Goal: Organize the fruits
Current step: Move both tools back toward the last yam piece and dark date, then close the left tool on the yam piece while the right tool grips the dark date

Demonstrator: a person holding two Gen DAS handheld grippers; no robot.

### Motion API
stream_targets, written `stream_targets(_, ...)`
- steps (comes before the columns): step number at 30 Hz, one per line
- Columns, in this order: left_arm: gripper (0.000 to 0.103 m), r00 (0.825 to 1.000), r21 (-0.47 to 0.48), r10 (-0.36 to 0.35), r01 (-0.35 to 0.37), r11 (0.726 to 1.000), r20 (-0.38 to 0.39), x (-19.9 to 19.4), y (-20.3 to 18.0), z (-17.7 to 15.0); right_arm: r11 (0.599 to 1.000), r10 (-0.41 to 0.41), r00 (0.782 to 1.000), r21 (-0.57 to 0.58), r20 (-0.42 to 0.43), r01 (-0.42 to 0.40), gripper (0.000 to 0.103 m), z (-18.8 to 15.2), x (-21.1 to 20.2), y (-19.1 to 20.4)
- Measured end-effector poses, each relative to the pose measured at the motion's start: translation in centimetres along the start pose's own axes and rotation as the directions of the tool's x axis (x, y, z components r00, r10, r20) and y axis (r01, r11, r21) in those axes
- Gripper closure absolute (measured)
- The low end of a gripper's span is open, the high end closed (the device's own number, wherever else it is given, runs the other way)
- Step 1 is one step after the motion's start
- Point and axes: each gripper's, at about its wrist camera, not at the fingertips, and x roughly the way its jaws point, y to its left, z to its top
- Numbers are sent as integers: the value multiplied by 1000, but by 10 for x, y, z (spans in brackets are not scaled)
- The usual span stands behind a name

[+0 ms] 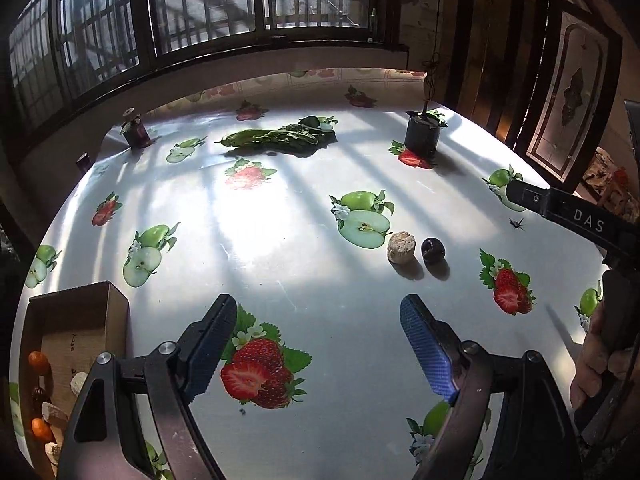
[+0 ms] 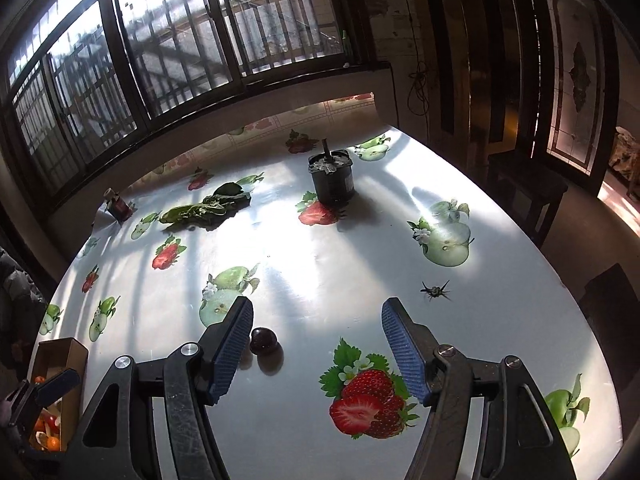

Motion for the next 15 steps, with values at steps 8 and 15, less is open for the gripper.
stream_targets(8,20,998,-129,22,-30,991,-61,43,42,13,999,38,996,-16,-85,-40,32,-20,49,-3)
stream_targets(15,20,992,-132,-92,80,988,-81,76,11,21,988,91,984,-107,-155,-108,39,-31,77,19)
